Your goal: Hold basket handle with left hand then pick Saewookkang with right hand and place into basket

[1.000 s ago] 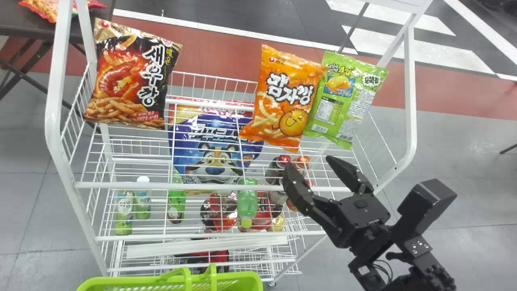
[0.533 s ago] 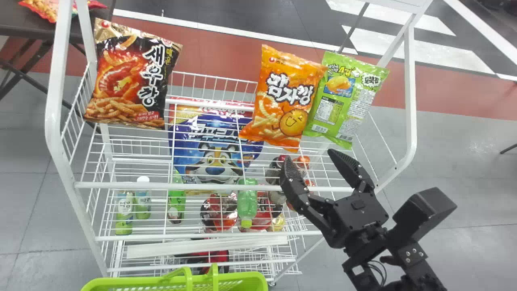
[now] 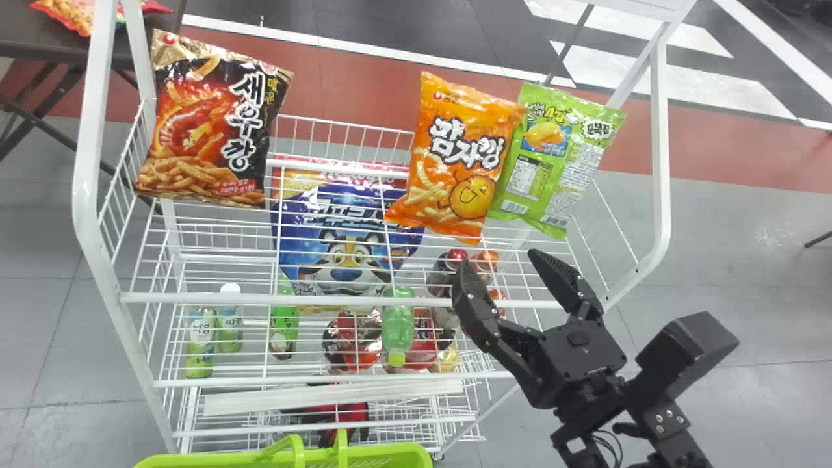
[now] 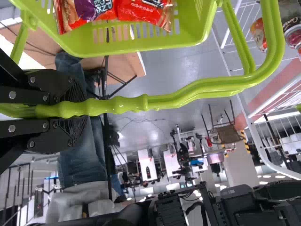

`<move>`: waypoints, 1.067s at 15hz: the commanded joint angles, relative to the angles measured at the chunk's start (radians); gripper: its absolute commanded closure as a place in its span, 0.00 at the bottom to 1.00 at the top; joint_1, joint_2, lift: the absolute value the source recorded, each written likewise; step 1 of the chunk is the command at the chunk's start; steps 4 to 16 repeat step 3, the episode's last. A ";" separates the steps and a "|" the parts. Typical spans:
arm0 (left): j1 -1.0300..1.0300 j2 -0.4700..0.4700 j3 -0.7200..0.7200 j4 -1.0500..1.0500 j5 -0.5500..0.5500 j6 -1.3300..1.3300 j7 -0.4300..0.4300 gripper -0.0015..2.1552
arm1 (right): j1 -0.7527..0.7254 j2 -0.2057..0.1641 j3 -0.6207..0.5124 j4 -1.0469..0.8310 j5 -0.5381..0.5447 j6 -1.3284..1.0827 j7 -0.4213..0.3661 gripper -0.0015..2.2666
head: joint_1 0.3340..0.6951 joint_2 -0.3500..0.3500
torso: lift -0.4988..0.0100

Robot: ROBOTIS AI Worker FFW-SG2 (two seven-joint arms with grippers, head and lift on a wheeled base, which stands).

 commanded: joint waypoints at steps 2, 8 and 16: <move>0.001 0.000 0.002 0.001 0.005 0.006 -0.001 0.85 | 0.008 0.003 -0.001 -0.007 -0.001 -0.005 0.000 0.04 | 1.00 0.00 | 0.94; 0.001 0.000 0.002 0.001 0.005 0.009 -0.001 0.85 | 0.010 0.003 -0.004 -0.010 -0.003 -0.005 0.000 0.04 | 1.00 0.00 | 0.94; 0.001 0.000 0.002 0.001 0.005 0.009 -0.001 0.85 | 0.010 0.003 -0.004 -0.010 -0.003 -0.005 0.000 0.04 | 1.00 0.00 | 0.94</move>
